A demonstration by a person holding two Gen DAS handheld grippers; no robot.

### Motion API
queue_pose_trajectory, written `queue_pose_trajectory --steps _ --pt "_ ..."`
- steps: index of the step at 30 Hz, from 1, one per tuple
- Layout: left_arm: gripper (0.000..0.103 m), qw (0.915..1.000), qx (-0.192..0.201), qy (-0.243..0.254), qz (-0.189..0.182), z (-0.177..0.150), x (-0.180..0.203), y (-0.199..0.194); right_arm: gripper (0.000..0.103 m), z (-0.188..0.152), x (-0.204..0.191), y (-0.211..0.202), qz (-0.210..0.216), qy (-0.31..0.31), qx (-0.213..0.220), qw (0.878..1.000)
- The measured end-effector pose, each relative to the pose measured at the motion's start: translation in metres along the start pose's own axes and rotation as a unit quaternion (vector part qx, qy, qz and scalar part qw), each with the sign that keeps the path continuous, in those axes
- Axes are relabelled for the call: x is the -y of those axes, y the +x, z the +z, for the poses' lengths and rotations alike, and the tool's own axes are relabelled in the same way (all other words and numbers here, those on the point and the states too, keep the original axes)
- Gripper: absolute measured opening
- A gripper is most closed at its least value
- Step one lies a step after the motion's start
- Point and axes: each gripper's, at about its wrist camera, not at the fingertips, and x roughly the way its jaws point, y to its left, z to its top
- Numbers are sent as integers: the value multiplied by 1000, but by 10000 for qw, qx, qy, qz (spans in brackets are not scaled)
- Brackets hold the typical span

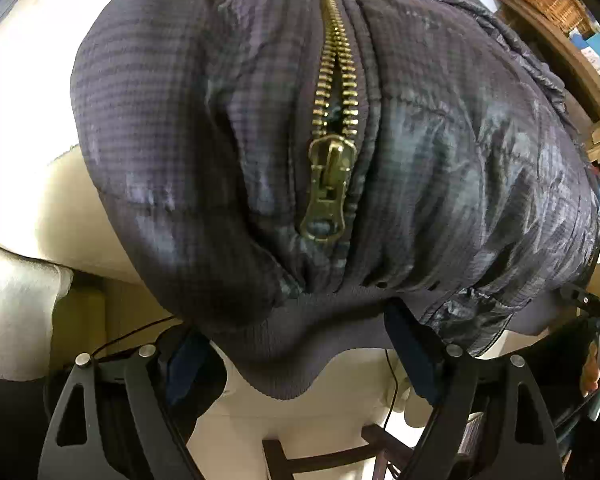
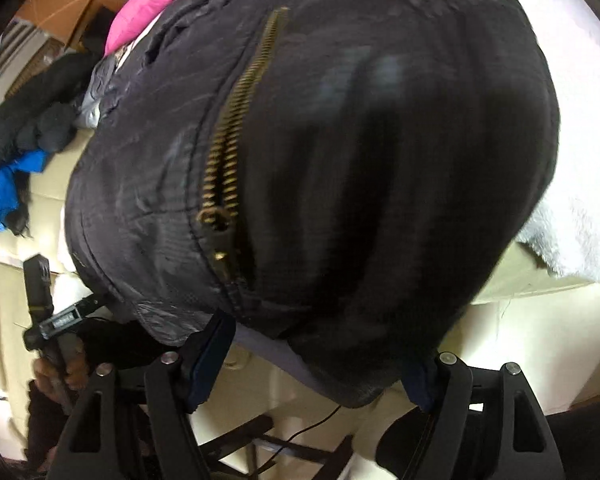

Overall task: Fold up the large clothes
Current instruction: 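Lift the folded jacket up off the bedspread with both grippers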

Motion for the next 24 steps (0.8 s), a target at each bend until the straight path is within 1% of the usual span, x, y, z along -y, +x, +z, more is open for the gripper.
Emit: queue_pose_trajectory --steps 1,2,3,4,5,6,7,8,9,10,11,12,13,14,15,16,17,19,20,24 --pt "69 10000 55 8 -52 -1 0 -3 73 -3 -4 -7 178 -63 132 9997" --pt "60 9999 100 12 -66 -3 -3 -6 70 -5 -8 -15 388 -130 254 9988" --pt "56 9999 130 -5 -85 -5 -5 -8 68 -7 -12 -28 726 -240 450 9961" --pt "53 9999 136 -36 -101 -4 -7 -8 68 -7 -15 -34 928 -290 556 9937" --pt "53 9998 130 -63 -115 -3 -9 -9 68 -7 -16 -41 1136 -316 651 9909" --pt "53 9998 119 -77 -122 -5 -13 -9 68 -7 -15 -41 1119 -295 638 9912" --pt "53 9998 104 -90 -117 -6 -15 -8 68 -3 -10 -31 931 -165 478 9944" --pt "58 9999 76 -108 -106 -5 -19 -6 70 0 -2 -19 714 62 276 9970" --pt "63 9999 41 -137 -94 -4 -22 -4 70 0 7 -7 529 280 70 9982" --pt "74 9998 -22 -173 -116 -3 -26 -1 70 2 12 2 438 437 -117 9980" --pt "75 9997 -67 -184 -165 -5 -26 0 70 3 16 14 461 551 -321 9969" --pt "75 9997 -86 -173 -156 -4 -26 2 70 1 17 12 464 509 -325 9971" --pt "74 9998 -69 -131 -161 -4 -26 2 70 0 10 11 384 282 -238 9986" --pt "60 9998 -35 -90 -184 -3 -27 2 68 -1 2 8 345 71 -128 9993" --pt "49 9998 25 -41 -188 -3 -24 -1 60 -3 -3 2 396 -25 6 9992" --pt "32 9998 87 -14 -177 -3 -22 -4 44 -3 -7 -5 474 -83 184 9987" --pt "20 9996 133 -40 -242 -5 -20 -7 36 -4 -10 -12 550 -108 314 9979" --pt "16 9981 225 -142 -553 -6 -24 -17 32 -8 -15 -31 758 -140 592 9953" --pt "15 9974 268 -118 -662 -6 -25 -23 31 -7 -18 -38 819 -191 688 9941" --pt "15 9915 618 202 -1127 -7 -19 -60 29 -8 -24 -75 990 -388 1117 9880"
